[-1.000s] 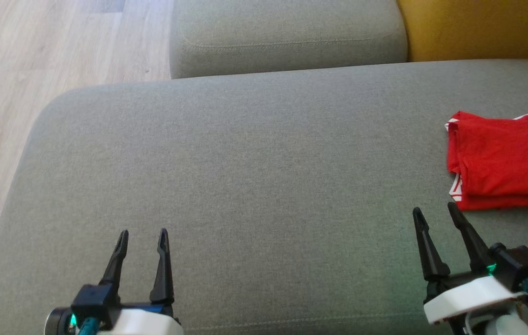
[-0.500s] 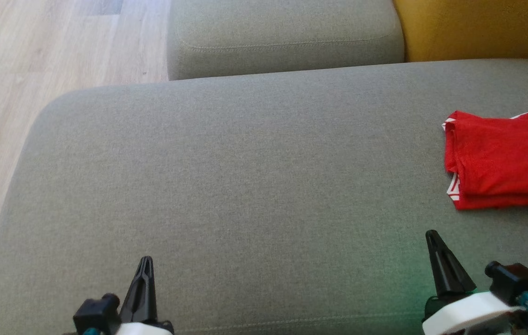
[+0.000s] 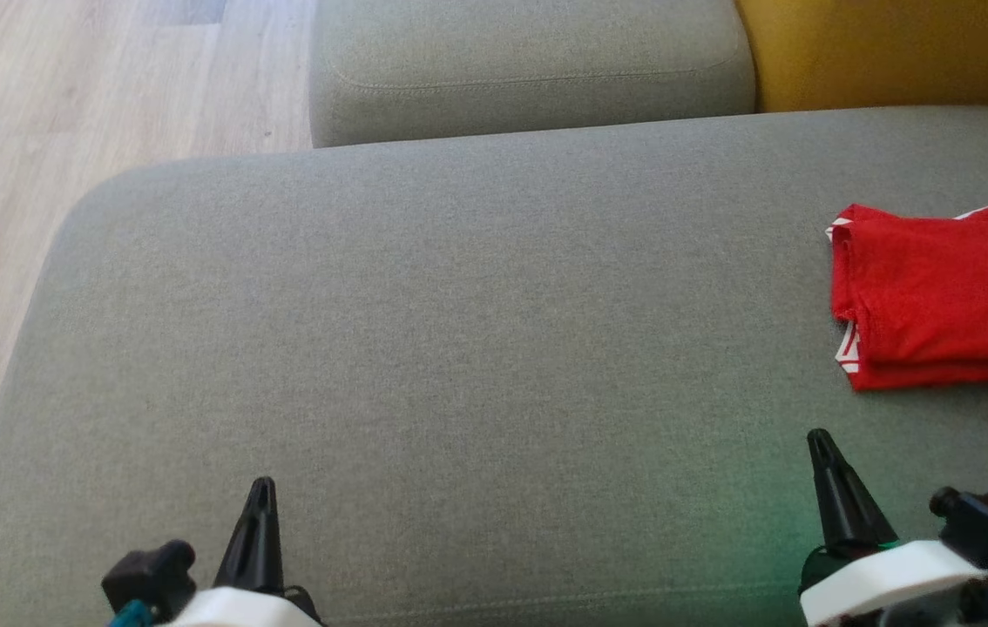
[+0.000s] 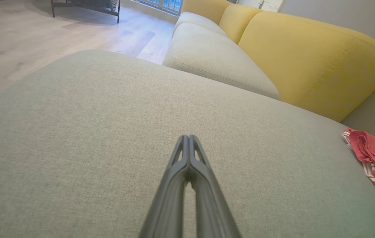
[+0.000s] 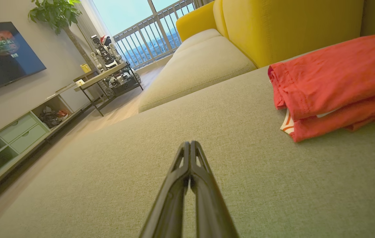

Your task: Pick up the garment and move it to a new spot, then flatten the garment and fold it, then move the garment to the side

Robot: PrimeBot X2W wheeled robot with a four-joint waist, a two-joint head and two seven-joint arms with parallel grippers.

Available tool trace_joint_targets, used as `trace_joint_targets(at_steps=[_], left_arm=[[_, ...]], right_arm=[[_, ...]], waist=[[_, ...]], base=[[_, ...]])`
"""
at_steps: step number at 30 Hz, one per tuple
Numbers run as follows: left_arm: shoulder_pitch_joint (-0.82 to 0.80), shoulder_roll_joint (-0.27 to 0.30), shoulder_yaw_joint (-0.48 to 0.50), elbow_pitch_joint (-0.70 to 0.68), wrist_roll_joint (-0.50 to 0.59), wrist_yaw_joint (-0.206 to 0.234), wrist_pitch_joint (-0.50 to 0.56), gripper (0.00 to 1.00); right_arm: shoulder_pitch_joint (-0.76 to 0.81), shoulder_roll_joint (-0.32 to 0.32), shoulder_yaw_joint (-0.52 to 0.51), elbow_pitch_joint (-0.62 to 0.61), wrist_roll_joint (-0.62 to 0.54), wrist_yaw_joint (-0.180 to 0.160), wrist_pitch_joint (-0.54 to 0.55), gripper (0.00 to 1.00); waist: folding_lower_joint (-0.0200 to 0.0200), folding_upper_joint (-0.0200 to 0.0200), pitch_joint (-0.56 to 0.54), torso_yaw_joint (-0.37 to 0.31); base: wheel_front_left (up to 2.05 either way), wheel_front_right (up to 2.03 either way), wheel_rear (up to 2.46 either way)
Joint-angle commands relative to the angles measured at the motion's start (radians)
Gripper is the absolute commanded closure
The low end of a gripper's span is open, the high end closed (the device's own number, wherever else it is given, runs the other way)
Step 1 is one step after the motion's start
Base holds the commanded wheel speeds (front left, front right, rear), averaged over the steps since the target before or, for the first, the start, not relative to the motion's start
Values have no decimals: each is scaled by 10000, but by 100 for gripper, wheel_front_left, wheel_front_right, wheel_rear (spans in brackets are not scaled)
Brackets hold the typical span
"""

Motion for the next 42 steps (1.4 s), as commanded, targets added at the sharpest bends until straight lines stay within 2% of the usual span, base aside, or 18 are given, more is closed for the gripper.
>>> trace_joint_targets(at_steps=[1,42], left_arm=[[-534,112,195,-239,-336,-74,50,100],[-1499,200,1142,399,-5290,-923,1077,100]], right_arm=[[-565,-82,-26,-281,345,-1,59,100],[-1131,-125,-220,-92,5080,-2,1229,100]], waist=[[0,0,6,-3],[0,0,153,-91]], base=[[0,0,0],[0,0,0]])
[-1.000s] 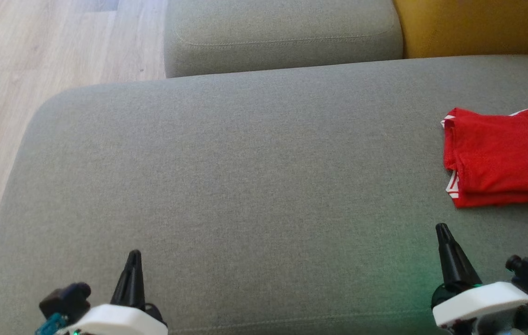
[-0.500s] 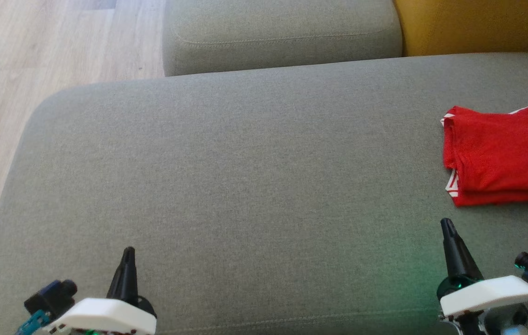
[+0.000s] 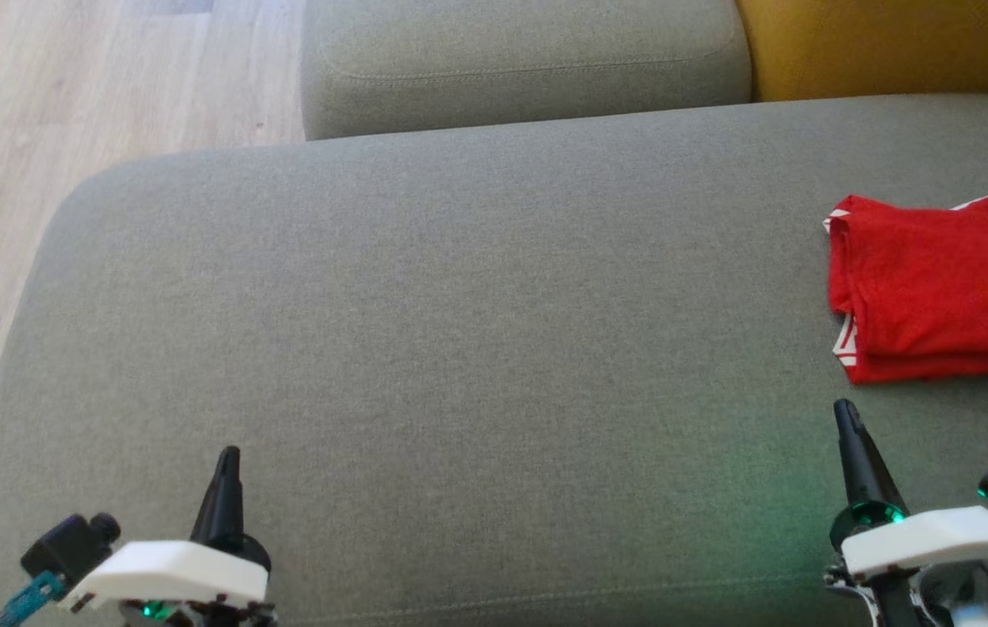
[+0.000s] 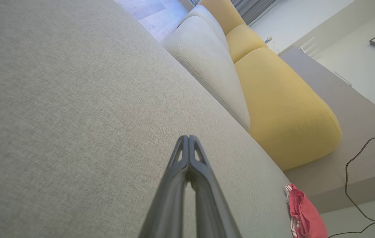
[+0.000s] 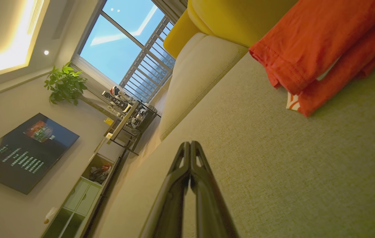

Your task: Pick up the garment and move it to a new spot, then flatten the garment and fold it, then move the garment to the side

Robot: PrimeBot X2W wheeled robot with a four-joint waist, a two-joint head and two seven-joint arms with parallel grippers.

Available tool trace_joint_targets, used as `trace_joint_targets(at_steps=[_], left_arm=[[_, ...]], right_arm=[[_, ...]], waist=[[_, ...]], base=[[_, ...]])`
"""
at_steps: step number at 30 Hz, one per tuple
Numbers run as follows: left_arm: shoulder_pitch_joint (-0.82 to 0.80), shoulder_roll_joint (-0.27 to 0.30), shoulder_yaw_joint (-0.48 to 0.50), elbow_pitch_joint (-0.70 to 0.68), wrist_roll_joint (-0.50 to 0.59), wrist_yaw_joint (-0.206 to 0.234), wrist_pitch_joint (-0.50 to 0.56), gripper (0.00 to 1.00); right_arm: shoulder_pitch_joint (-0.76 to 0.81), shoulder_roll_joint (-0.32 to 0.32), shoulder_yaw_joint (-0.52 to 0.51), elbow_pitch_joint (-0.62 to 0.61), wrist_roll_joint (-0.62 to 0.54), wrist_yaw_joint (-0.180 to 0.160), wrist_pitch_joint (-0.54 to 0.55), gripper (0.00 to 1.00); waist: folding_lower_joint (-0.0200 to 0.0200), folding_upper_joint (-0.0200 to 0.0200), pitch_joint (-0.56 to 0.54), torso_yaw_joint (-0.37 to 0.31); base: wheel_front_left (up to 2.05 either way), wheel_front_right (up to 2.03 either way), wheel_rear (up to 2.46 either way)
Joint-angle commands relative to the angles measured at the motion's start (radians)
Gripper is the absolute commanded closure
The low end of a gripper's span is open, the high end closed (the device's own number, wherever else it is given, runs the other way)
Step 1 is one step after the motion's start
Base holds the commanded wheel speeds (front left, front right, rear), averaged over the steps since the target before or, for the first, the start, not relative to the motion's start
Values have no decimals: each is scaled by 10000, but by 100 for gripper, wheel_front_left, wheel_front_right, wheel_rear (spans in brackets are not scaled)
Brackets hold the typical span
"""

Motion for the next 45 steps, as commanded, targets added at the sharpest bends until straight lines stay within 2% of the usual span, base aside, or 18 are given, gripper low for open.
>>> trace_joint_targets(at_steps=[1,45], left_arm=[[-566,139,280,-241,-257,-81,53,100],[-1607,98,1484,458,-5412,-985,1306,100]], right_arm=[[-506,-123,68,-302,262,-2,64,100],[-1117,-138,-183,-96,5303,-3,1354,100]], waist=[[0,0,3,-2],[0,0,160,-97]], base=[[0,0,0],[0,0,0]])
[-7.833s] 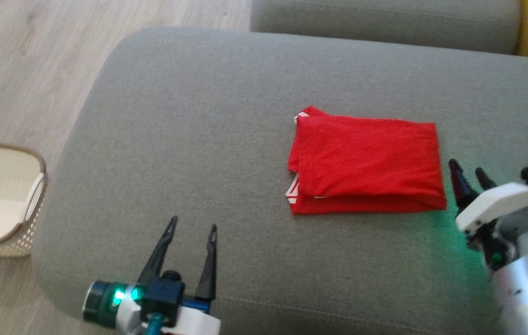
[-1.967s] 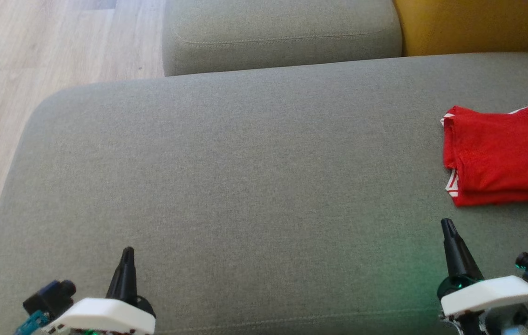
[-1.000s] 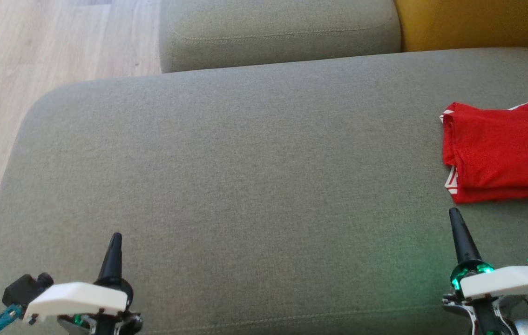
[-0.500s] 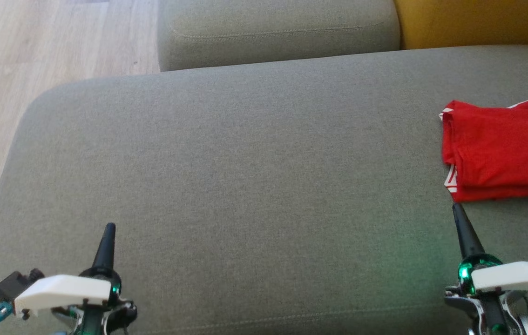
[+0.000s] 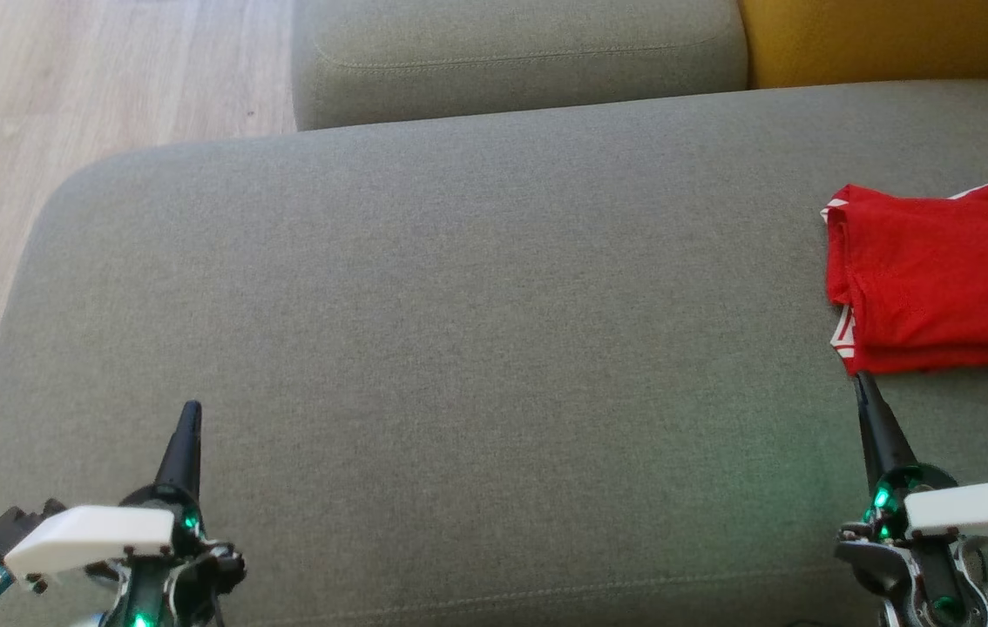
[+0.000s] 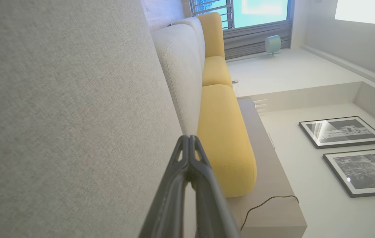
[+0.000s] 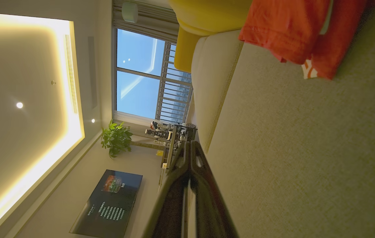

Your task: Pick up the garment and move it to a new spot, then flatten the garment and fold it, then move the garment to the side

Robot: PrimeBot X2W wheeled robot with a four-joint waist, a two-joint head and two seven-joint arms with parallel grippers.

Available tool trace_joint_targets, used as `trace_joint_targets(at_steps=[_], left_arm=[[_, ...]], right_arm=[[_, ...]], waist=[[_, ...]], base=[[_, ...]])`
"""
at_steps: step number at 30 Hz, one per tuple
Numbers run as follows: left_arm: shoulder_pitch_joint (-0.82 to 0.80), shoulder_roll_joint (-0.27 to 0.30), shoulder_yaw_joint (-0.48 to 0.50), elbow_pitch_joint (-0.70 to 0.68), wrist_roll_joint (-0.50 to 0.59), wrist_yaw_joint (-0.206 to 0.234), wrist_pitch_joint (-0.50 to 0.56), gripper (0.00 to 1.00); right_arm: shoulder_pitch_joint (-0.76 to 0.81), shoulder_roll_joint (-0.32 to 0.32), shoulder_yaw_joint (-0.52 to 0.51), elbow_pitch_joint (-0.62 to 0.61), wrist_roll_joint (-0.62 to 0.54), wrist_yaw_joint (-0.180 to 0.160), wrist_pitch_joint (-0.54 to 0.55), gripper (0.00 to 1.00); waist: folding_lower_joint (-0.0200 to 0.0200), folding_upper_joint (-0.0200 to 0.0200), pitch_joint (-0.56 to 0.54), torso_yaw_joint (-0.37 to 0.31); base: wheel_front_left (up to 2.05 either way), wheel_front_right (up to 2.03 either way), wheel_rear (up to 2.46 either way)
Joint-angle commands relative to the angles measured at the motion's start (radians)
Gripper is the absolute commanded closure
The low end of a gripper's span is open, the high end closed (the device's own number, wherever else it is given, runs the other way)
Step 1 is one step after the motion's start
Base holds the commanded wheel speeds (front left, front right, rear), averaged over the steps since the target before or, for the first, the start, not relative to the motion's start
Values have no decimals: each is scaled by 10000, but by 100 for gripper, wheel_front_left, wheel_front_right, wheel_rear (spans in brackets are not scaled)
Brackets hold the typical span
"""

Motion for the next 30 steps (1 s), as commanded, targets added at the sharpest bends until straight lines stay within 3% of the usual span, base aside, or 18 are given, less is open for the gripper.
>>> trace_joint_targets(at_steps=[1,16,30], left_arm=[[-623,114,421,-253,-289,-104,95,100],[-980,83,856,-13,-2025,-412,541,100],[-985,35,922,-9,-1969,-412,594,100]], right_arm=[[-524,-136,160,-281,311,-1,91,100],[-732,-138,70,-211,2025,-2,534,100],[-734,-128,55,-210,2013,-2,546,100]], waist=[[0,0,5,-3],[0,0,58,-35],[0,0,58,-35]], base=[[0,0,0],[0,0,0],[0,0,0]])
